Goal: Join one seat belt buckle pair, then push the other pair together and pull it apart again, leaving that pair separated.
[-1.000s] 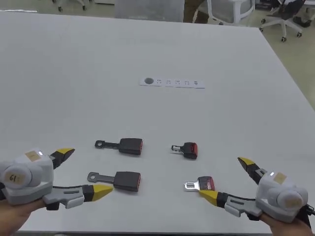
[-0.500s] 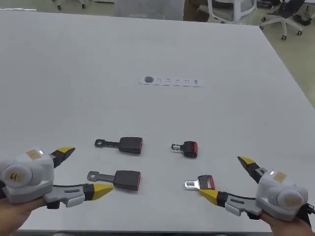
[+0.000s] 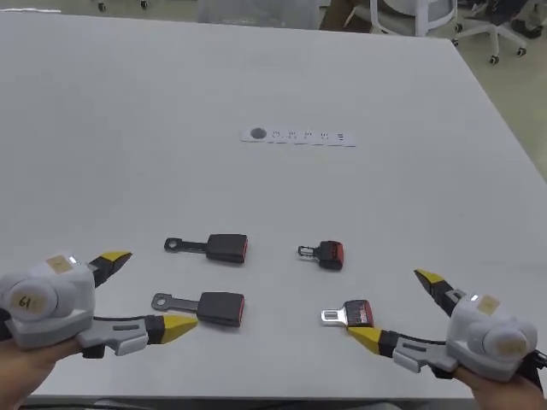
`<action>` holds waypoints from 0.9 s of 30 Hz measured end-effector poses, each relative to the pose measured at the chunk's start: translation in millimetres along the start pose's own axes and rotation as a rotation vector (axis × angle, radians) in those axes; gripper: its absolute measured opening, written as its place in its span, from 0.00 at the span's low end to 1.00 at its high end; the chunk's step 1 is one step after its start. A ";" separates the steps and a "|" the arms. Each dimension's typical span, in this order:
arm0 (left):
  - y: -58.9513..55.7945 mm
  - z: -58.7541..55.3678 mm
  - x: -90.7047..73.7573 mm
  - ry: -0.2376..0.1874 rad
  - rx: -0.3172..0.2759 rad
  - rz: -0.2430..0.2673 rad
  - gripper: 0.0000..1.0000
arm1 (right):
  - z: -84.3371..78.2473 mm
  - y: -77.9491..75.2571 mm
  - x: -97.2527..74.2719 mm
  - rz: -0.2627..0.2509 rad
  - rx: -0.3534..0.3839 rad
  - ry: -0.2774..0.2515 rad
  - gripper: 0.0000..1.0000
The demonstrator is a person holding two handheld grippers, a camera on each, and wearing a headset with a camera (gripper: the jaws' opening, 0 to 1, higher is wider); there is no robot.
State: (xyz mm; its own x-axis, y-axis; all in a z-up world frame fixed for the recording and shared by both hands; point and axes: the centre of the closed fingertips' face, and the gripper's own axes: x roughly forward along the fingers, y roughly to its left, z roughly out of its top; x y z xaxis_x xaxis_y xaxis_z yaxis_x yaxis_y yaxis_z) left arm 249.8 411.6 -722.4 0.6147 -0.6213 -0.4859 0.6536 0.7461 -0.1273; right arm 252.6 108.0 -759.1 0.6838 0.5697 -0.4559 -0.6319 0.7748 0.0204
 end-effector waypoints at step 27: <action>-8.0 -12.4 19.7 0.079 0.094 -0.074 0.96 | -24.2 0.2 9.3 0.107 -0.065 0.104 0.92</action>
State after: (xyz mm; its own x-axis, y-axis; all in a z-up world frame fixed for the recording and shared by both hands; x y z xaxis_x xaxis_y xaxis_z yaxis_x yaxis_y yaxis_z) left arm 251.2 396.3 -741.7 0.5288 -0.6501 -0.5457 0.7368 0.6707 -0.0852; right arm 250.0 106.8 -785.0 0.5723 0.6138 -0.5438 -0.7236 0.6900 0.0173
